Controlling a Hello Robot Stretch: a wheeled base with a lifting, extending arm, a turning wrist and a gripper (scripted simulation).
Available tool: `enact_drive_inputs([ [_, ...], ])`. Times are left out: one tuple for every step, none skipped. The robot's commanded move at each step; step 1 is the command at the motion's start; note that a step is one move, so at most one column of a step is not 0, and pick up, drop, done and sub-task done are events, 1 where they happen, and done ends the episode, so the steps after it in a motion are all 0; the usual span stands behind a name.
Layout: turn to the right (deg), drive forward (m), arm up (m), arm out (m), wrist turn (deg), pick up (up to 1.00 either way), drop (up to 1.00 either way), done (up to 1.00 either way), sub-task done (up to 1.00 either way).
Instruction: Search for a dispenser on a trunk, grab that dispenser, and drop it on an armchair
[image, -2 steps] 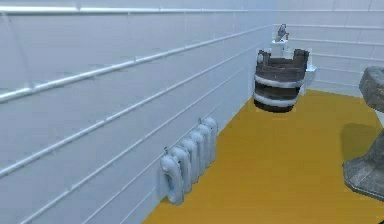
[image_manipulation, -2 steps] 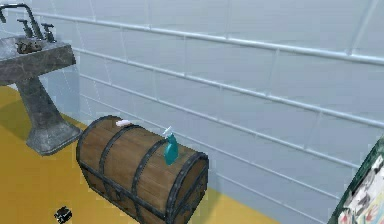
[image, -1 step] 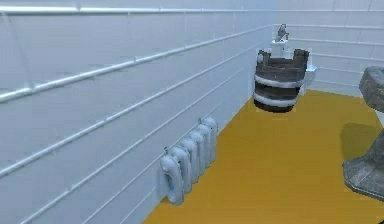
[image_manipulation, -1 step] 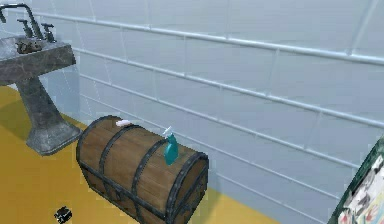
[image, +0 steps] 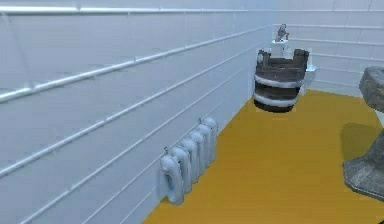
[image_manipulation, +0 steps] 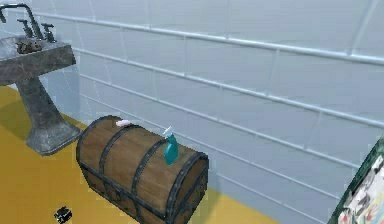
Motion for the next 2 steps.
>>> enact_drive_inputs([
  [0.0, 0.0, 0.0, 0.5, 0.0, 0.0, 0.0, 0.0, 0.0],
  [0.0, 0.0, 0.0, 0.0, 45.0, 0.0, 0.0, 0.0, 0.0],
])
